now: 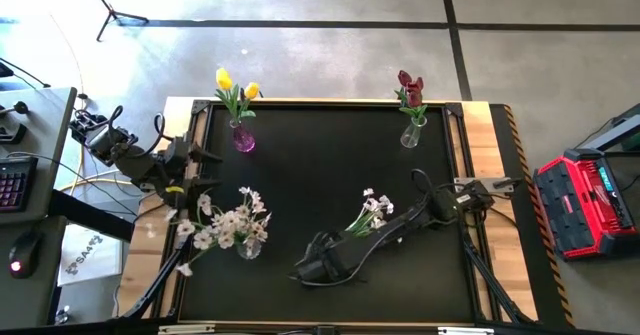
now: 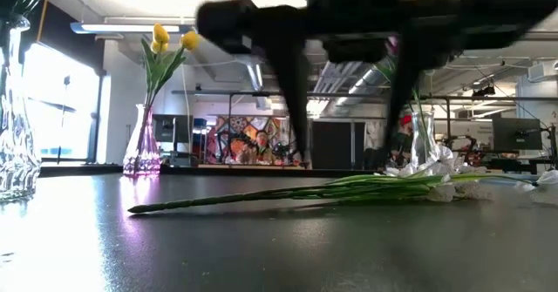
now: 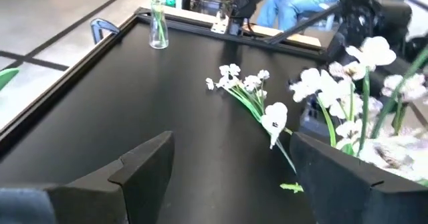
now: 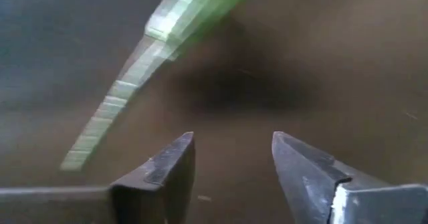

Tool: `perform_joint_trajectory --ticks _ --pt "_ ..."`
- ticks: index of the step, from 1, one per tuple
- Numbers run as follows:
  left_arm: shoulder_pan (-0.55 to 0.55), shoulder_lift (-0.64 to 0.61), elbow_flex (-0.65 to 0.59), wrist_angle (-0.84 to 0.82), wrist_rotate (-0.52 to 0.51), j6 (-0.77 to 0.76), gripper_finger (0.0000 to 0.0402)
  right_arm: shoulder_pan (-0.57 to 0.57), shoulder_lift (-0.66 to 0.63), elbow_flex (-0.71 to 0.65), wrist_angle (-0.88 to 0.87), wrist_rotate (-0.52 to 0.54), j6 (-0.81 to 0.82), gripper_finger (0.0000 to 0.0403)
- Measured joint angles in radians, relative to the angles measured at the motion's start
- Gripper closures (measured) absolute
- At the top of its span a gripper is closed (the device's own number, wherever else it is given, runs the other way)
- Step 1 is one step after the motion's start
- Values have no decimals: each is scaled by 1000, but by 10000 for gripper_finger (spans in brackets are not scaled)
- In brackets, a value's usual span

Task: Sort flowers into vase by color
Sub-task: Put the white flower into the bottom transparent vase

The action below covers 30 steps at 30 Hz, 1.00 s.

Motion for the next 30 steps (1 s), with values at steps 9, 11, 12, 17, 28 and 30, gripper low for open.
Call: perform_joint_trajectory --ticks 9,11,12,17,28,30 --pt "0 0 0 -27 14 21 117 -33 -2 51 -64 64 16 198" --pt "0 0 0 -37 14 6 117 -51 -2 39 -88 32 28 198" --pt "0 0 0 -43 14 -3 117 -61 -2 35 -99 20 36 198" --pt "0 0 0 -76 14 -39 117 -108 -2 27 -130 8 47 198" --pt "0 0 0 -124 39 -105 117 -178 14 26 -160 -30 29 198" --pt "0 0 0 -124 42 -108 117 -188 25 26 -147 -34 25 198"
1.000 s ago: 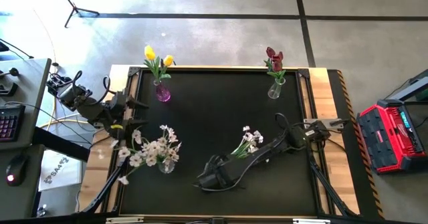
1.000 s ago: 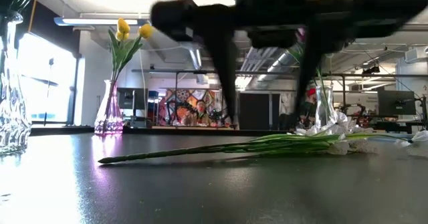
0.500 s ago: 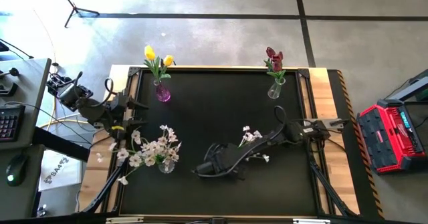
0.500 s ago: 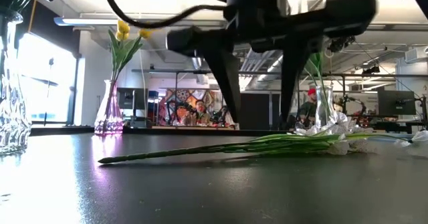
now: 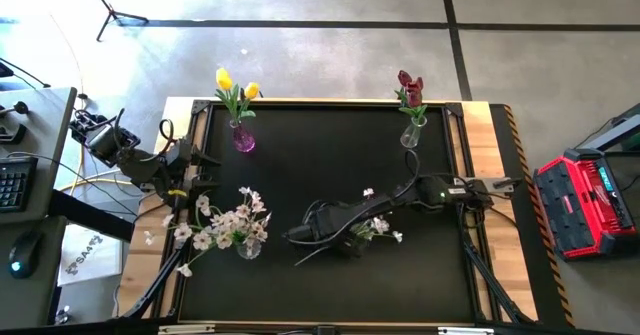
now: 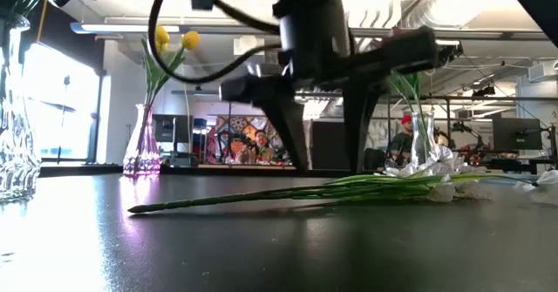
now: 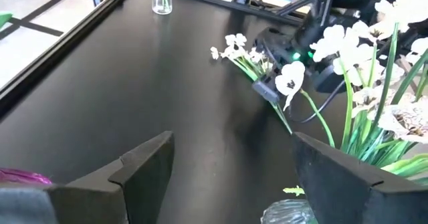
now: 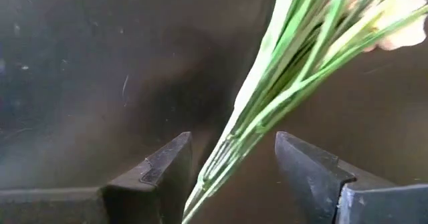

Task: Sort flowers into vase by color
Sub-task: Put the white flower into the bottom transparent vase

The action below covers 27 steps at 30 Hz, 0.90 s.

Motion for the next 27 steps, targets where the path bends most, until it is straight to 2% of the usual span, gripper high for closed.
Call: perform_joint_trajectory --ticks 8,11,15,21,23,27 --pt "0 -1 0 -2 2 15 117 -3 50 0 42 -91 0 198" --pt "0 -1 0 -2 3 8 117 4 57 3 23 -61 -25 205" --pt "0 -1 0 -2 3 8 117 5 66 4 1 19 -133 253" --pt "0 -1 0 -2 2 -2 117 -12 65 3 10 84 -305 380" --pt "0 0 0 0 -3 -11 117 -7 60 1 21 138 -360 393" --pt "0 0 2 9 -30 -48 117 1 37 44 4 300 -445 389"
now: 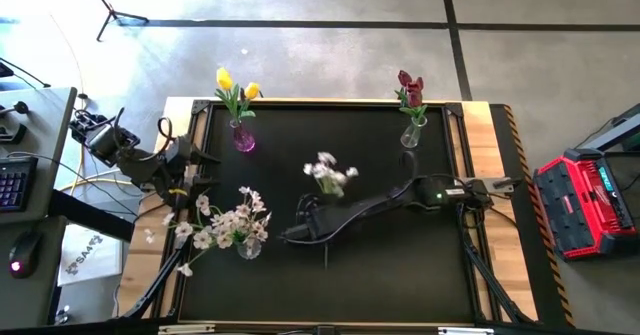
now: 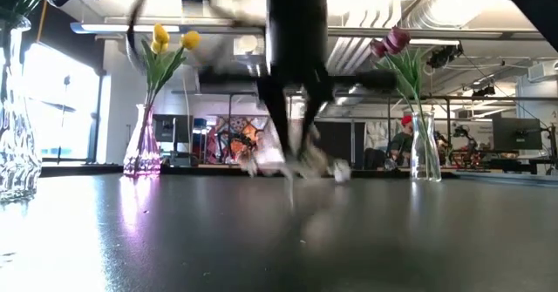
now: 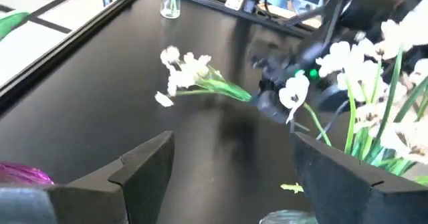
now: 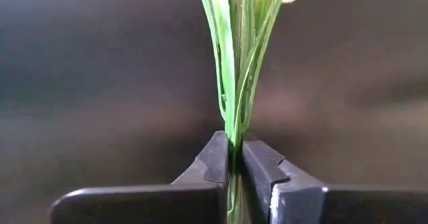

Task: Sort flowers into vase by color
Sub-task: Put the white flower into the bottom transparent vase

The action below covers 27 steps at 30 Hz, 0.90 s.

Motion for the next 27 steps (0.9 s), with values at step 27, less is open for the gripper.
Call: perform_joint_trajectory --ticks 27 --pt "1 95 123 498 -53 316 117 -28 -317 155 617 561 -1613 402"
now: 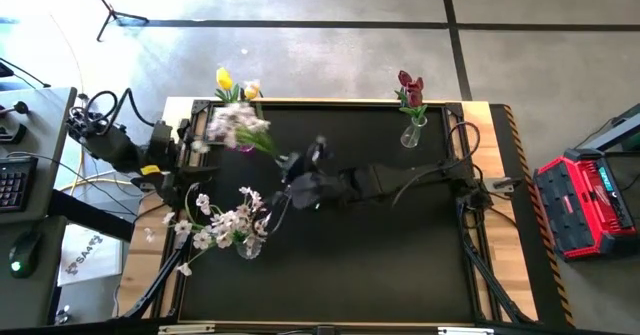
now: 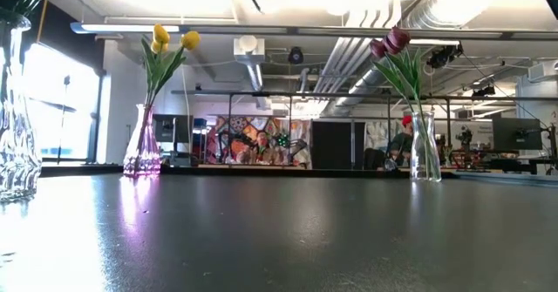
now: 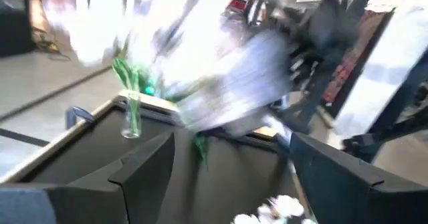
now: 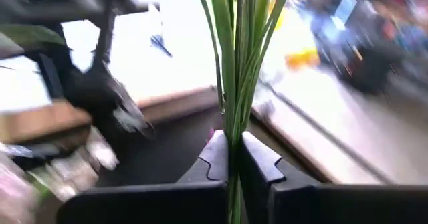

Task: Sort flowers into vase by color
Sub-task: Put the white flower into the bottom transparent vase

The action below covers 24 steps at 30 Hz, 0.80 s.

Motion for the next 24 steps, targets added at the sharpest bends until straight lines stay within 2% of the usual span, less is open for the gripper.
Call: perform_joint_trajectory --ticks 3,8,14,17,21,24 --pt "12 35 0 60 -20 45 117 -22 -19 0 176 -97 -221 402" --pt "39 75 0 155 0 79 117 -54 -21 0 381 -277 -408 403" --pt "80 132 0 294 87 158 117 -92 -21 0 417 -507 -432 403" --pt "105 169 0 318 135 159 117 -98 -21 0 444 -548 -435 403" --pt "132 210 -1 356 147 152 120 -97 -21 0 456 -583 -438 403" --pt "136 220 -1 395 149 155 138 -92 -21 0 454 -586 -434 403"
